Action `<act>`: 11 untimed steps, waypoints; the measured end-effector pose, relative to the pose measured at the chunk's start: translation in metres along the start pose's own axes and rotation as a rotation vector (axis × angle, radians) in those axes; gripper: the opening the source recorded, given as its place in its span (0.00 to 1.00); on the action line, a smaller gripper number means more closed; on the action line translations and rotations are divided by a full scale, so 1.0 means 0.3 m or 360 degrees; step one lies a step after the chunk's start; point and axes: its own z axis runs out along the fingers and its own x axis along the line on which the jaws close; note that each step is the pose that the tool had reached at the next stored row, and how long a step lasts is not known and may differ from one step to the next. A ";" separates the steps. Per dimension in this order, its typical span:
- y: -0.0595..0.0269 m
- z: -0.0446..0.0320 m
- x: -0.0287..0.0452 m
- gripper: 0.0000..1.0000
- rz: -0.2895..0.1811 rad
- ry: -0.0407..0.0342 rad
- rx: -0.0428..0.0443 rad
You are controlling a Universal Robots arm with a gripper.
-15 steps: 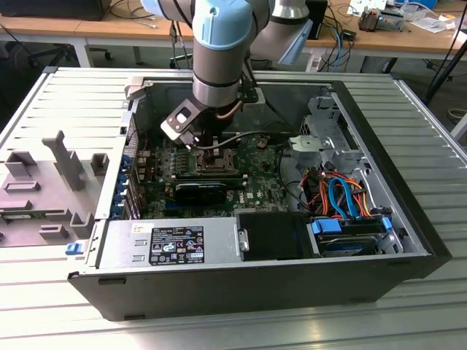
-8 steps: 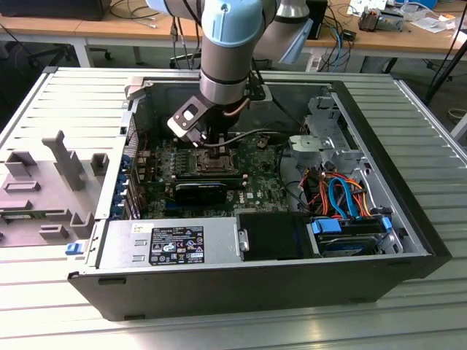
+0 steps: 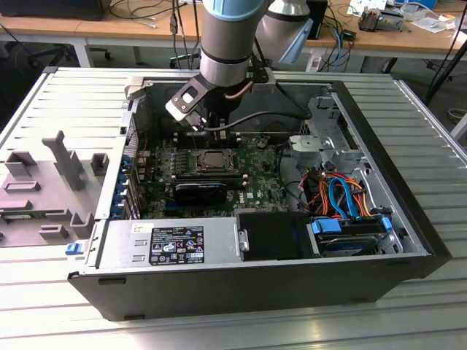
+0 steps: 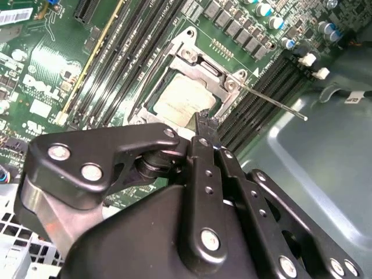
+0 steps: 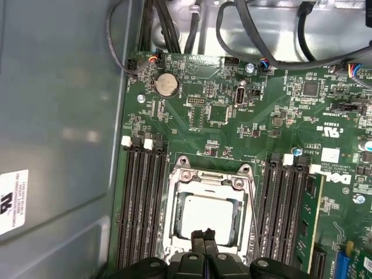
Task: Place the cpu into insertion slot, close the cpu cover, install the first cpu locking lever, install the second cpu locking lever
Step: 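Close the cpu cover, then install the first cpu locking lever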
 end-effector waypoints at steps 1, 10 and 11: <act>0.000 0.000 0.000 0.11 0.0000 0.0000 0.0000; 0.000 0.000 0.000 0.11 0.0000 0.0001 0.0000; 0.000 0.000 0.000 0.11 -0.0002 0.0001 0.0000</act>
